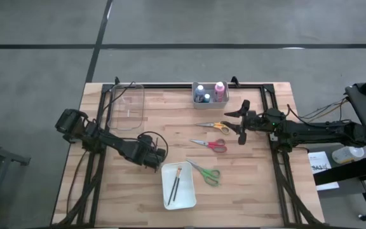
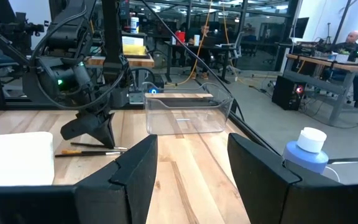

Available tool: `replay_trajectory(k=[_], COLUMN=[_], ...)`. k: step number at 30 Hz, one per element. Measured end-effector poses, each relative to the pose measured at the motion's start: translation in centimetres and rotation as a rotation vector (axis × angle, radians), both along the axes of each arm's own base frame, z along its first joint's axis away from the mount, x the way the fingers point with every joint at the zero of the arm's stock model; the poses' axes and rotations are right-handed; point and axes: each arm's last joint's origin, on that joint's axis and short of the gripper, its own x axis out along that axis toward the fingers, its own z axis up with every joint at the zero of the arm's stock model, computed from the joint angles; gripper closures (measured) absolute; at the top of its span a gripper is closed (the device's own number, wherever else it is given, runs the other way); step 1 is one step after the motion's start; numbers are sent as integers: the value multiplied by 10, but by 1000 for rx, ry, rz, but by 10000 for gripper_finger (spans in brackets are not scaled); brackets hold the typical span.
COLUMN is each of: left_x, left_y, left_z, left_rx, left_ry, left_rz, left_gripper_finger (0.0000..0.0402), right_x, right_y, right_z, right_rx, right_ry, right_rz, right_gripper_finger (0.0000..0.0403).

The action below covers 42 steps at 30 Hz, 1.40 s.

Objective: Pick & Place Paint Supplies
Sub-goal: Put the left silver liner brush into the gray bin

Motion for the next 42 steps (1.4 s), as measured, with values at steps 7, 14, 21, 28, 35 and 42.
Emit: replay_trajectory(k=[7,14,21,28,35,42], left_x=[0,0,0,0,0,0], left_y=[0,0,0,0,0,1], left_z=[0,0,0,-1,-1,-1], left_rx=[4,4,7,2,0,33], left_ry=[-2,0,3,5,-3,-9], left_rz=[2,2,-8,-10,-12,-11], left_gripper_finger=[400,400,400,357,312,309], right_x=[0,0,0,0,0,0], right_y=[0,0,0,0,0,0], right_z=[0,0,0,0,0,0], right_rx=[0,0,0,0,0,0], right_ry=[0,0,0,0,0,0], right_rz=[0,0,0,0,-1,-1], right_gripper_finger=[209,209,209,209,209,209])
